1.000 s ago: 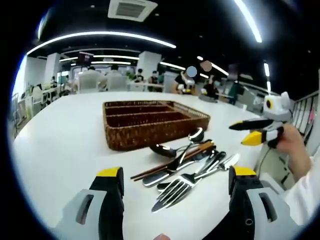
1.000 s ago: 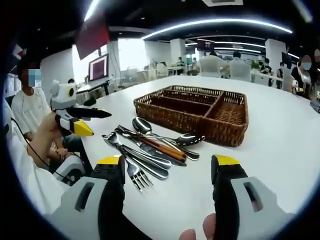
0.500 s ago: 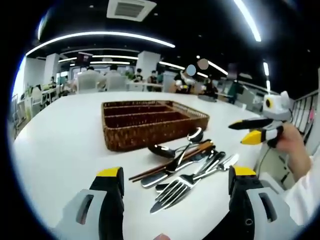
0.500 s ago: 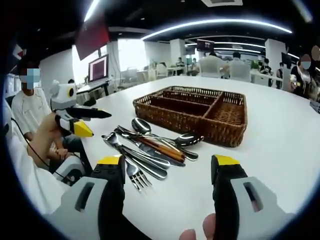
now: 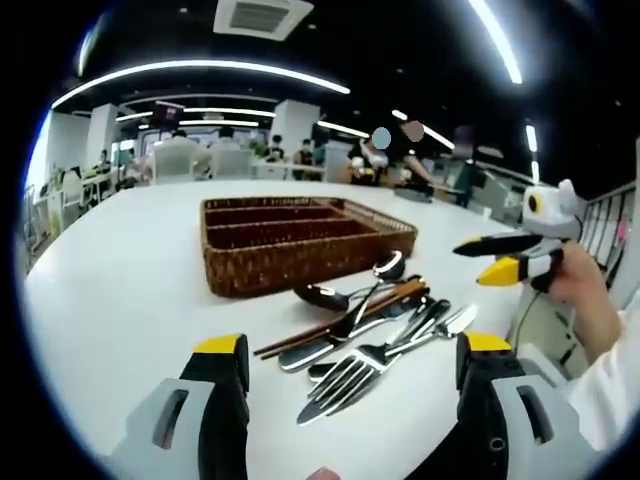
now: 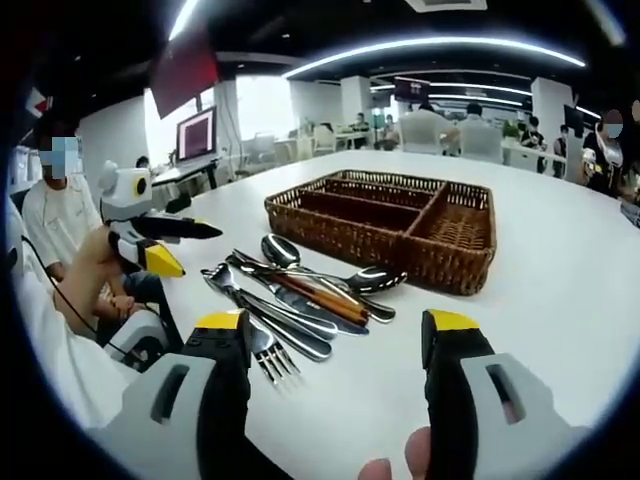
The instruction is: Arrange the knives, forks, and spoons in their matching storage slots by inserting each utensil handle-first until every utensil is classified and aligned in the correct compartment
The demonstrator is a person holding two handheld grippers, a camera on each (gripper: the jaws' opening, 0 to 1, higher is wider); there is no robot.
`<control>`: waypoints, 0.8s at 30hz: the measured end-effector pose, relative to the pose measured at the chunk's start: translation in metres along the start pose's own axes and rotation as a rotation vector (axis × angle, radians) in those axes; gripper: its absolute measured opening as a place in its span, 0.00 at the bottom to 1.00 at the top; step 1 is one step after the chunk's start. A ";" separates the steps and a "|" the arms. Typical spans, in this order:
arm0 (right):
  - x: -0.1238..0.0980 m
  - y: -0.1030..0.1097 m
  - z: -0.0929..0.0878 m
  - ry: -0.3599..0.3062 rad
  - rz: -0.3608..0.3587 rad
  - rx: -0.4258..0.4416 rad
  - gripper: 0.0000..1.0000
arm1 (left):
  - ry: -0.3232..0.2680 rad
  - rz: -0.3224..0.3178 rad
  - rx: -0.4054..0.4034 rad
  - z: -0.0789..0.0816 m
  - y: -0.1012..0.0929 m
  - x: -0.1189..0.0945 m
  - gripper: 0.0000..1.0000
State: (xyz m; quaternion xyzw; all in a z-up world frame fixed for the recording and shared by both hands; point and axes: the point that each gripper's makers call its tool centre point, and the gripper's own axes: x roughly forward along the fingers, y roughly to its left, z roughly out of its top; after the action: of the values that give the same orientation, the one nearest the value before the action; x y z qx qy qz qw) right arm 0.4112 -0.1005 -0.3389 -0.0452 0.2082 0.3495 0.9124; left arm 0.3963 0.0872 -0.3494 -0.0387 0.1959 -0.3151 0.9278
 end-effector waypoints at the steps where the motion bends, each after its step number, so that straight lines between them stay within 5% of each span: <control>1: 0.001 0.000 0.000 0.001 0.001 -0.001 0.72 | 0.000 0.000 -0.001 -0.001 0.000 0.000 0.86; 24: 0.017 0.005 0.008 0.007 0.038 -0.036 0.68 | -0.011 -0.017 -0.021 -0.006 0.001 0.002 0.85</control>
State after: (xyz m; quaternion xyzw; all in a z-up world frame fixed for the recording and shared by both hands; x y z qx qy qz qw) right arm 0.4220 -0.0840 -0.3381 -0.0589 0.2059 0.3703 0.9039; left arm 0.3963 0.0870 -0.3557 -0.0520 0.1937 -0.3209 0.9256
